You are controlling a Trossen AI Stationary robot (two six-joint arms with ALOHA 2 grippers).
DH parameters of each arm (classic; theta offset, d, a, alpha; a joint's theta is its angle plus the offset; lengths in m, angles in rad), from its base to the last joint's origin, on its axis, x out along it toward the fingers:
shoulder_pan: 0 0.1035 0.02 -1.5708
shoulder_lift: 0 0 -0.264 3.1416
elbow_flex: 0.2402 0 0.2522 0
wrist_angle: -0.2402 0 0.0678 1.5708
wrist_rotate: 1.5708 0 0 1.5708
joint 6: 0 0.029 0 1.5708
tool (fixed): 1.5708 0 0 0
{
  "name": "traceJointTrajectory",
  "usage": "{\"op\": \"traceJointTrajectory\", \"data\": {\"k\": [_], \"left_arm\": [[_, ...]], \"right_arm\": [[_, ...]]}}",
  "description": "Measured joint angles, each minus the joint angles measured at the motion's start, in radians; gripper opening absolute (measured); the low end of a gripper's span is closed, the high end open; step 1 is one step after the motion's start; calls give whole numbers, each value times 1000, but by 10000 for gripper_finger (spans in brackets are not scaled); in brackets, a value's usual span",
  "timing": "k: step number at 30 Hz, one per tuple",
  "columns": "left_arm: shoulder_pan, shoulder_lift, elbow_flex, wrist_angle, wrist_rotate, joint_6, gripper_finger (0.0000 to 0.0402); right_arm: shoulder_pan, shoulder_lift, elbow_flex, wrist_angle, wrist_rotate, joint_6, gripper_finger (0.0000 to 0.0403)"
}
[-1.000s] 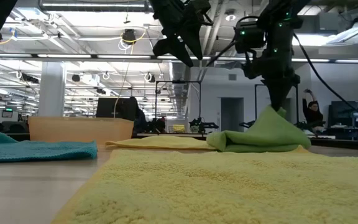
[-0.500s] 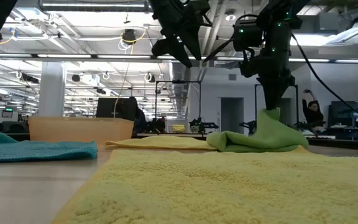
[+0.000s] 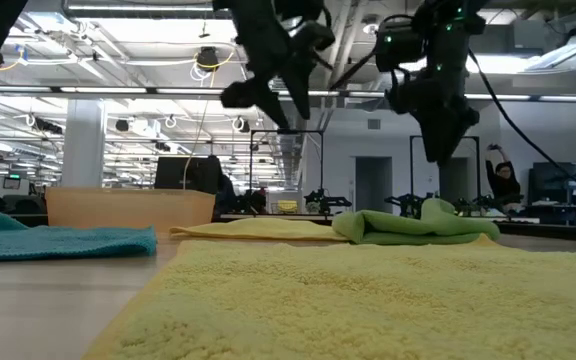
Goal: Fold microfiber towels
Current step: Put the green microfiber towel into the orange bin
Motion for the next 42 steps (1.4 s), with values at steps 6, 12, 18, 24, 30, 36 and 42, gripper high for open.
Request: {"op": "traceJointTrajectory", "data": {"k": [6, 12, 18, 24, 30, 36, 42], "left_arm": [[21, 18, -176, 312, 180, -61, 165], [26, 40, -326, 558, 184, -202, 165], [21, 87, -375, 706, 124, -269, 165], [20, 170, -373, 777, 134, -321, 165], [15, 194, -373, 822, 119, -341, 165], [11, 195, -371, 869, 96, -386, 165], [-19, 235, -370, 900, 80, -434, 164]], "right_arm": [[12, -59, 21, -5, 0, -14, 239], [18, -147, 22, -29, -9, -13, 240], [16, -198, 22, -23, -23, -13, 240], [16, -205, 22, -23, -25, -6, 240], [16, -203, 22, -24, -25, -6, 240], [16, -203, 22, -23, -25, -6, 240], [16, -202, 22, -19, -24, -6, 240]]}}
